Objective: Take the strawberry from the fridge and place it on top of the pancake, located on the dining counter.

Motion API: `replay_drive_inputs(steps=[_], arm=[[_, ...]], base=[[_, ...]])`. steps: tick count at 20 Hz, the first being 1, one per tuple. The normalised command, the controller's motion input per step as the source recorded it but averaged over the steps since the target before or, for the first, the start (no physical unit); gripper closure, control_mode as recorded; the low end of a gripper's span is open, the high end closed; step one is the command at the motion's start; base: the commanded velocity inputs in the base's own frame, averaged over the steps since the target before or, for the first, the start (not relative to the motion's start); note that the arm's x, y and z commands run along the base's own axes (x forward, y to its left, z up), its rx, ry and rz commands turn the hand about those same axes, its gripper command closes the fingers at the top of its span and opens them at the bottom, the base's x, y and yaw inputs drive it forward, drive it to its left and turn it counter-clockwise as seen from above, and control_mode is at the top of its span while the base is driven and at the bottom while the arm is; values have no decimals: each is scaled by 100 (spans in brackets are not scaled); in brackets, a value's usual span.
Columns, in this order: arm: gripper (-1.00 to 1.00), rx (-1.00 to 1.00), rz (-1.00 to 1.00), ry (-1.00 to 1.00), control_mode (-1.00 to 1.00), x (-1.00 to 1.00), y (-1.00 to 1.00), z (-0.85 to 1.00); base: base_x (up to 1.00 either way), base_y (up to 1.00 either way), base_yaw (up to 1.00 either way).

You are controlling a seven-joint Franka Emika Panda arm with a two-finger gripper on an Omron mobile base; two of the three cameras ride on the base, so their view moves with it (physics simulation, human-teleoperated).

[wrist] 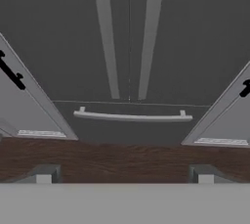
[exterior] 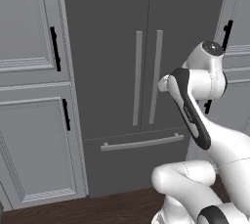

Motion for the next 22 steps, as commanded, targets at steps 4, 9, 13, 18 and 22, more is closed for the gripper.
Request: replay_drive_inputs(steps=[4, 9, 13, 18, 22], arm=[[-100, 0, 0, 0, -100, 59, -24, 0], [-100, 0, 0, -7, -100, 50, -4, -24], [-100, -1, 0, -12, -100, 57, 0, -54], [-100, 0, 0, -1, -100, 69, -5, -16], [-100, 0, 0, 3, -100, 64, -14, 0]], base=[[0, 0, 0], [0, 0, 0], [0, 0, 0], [0, 0, 0], [0, 0, 0]])
